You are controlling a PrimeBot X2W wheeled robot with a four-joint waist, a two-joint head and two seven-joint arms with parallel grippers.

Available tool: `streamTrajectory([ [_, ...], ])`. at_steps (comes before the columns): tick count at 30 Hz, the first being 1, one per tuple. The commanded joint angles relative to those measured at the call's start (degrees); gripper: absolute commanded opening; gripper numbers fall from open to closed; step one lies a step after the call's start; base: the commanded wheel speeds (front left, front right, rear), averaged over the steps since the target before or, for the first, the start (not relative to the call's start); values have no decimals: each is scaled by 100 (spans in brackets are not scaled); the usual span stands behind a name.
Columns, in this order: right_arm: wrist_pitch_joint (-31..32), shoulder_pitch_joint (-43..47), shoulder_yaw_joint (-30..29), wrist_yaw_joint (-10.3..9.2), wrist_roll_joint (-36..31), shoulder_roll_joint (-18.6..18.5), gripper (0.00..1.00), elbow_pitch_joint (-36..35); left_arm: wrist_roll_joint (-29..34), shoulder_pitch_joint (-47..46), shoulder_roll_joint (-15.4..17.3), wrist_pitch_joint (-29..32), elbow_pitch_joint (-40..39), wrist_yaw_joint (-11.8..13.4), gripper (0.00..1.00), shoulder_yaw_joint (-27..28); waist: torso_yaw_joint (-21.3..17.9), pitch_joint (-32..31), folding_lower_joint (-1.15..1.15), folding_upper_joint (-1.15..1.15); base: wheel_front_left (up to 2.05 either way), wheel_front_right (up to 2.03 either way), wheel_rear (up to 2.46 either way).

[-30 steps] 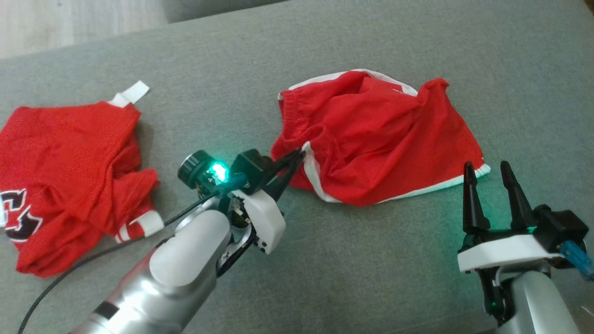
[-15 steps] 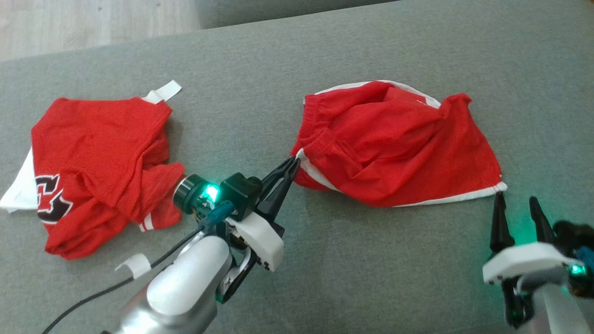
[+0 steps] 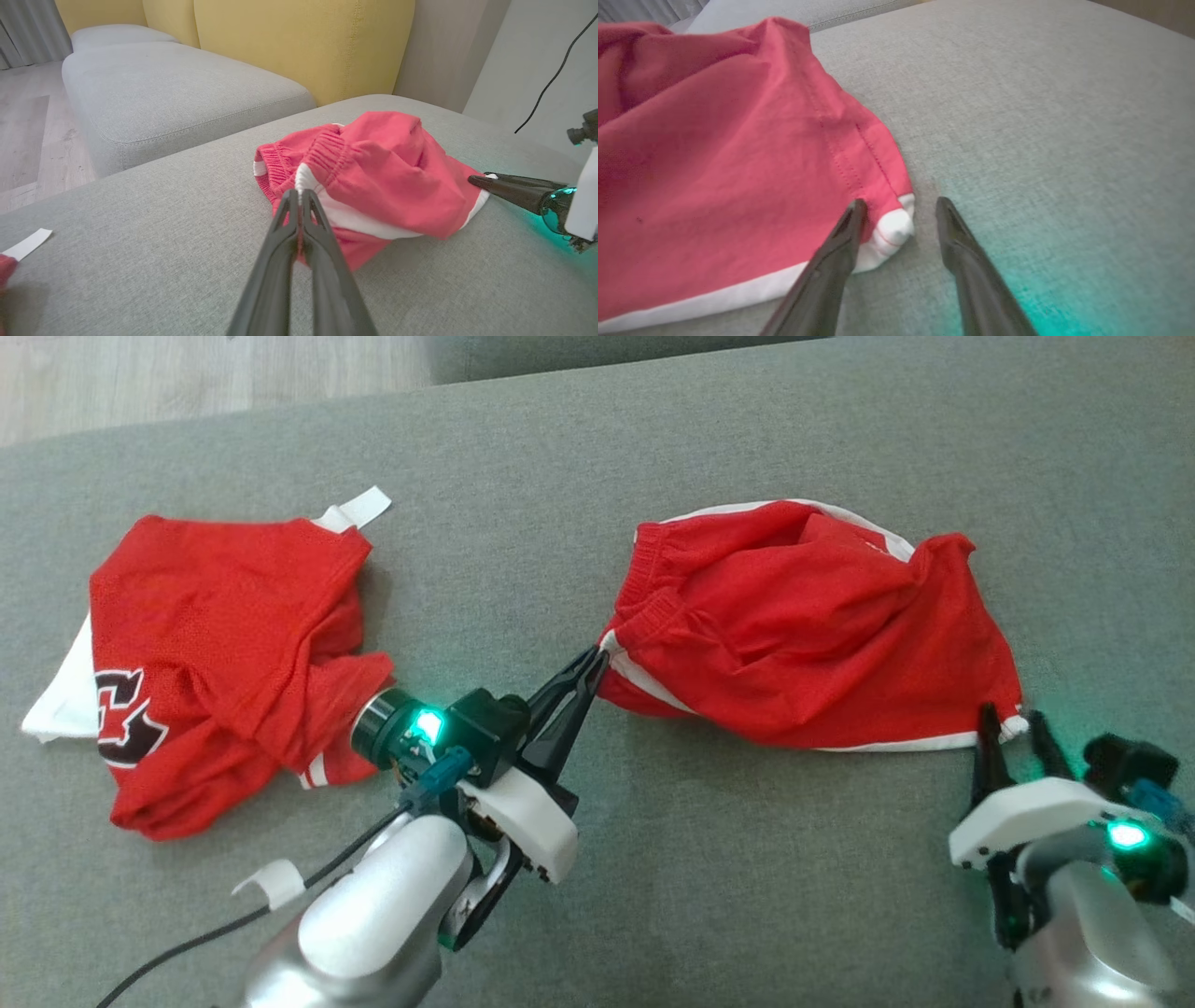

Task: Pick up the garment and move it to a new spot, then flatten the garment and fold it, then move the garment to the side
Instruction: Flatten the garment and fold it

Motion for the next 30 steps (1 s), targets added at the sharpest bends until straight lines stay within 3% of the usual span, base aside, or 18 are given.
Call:
streamTrajectory([
  [1, 53, -88, 265, -4, 35, -4, 0, 67, -54, -155, 96, -73, -174, 37, 0, 197, -1, -12, 0, 0, 0, 0, 0],
  [6, -156, -153, 647, -4, 382, -4, 0, 118, -111, -118, 104, -182, -99, 135, 0, 275, -25, -181, 0, 0, 0, 0, 0],
  [12, -198, -207, 968, -4, 782, -4, 0, -647, -261, -156, 146, -347, -120, 169, 0, 470, -63, -549, 0, 0, 0, 0, 0],
  [20, 919, -711, 1025, -4, 918, -8, 0, -2265, -520, -746, 250, -381, -202, 85, 0, 907, -117, -1143, 0, 0, 0, 0, 0],
  [30, 1836, -1798, 1010, -4, 997, -40, 0, -3153, -737, -1809, 244, -516, 21, 74, 0, 1484, -93, -1525, 0, 0, 0, 0, 0],
])
